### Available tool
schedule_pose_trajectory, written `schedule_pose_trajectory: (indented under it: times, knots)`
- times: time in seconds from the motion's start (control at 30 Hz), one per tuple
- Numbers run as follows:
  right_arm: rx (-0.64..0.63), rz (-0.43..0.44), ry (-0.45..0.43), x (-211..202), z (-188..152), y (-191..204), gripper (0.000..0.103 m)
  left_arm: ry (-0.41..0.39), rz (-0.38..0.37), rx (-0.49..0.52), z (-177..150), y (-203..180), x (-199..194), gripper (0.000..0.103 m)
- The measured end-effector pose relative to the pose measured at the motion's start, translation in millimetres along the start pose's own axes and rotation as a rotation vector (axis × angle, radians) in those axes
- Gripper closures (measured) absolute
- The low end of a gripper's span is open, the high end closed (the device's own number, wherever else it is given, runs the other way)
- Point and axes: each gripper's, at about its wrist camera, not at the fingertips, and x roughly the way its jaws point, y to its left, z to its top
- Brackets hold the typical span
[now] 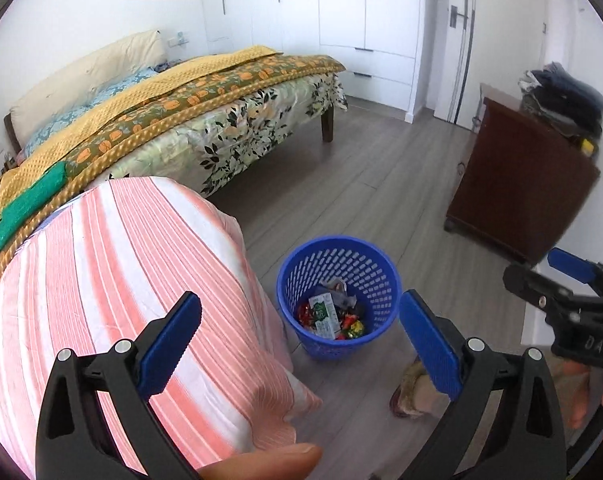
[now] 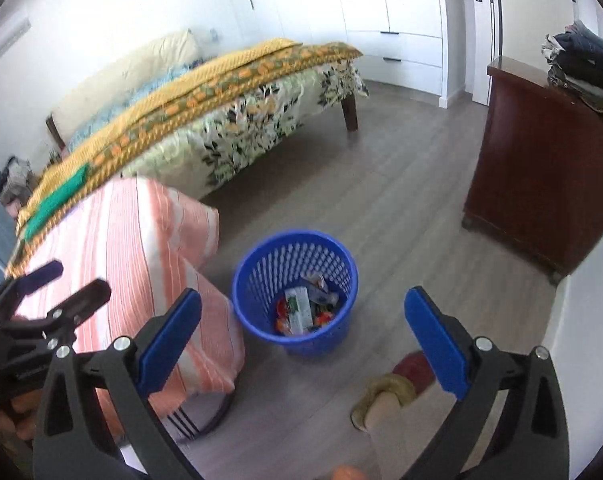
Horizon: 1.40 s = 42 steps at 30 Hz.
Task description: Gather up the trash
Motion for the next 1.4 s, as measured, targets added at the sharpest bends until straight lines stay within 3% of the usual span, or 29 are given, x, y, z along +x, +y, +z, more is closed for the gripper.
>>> schedule_pose_trajectory:
  times: [0.2,1.4]
  knots:
    - [-0.053,-0.051,0.043,-6.9,-11.0,12.0,0.005,0.031,-0.027,0.017,-2.9,-5.1,-0.4,0.005]
    - [-0.045,-0.038,0.101,-1.0,-19.5,15.0,0.005,0.064,0.014,0.021,-5.3,-6.0,20.6,0.005]
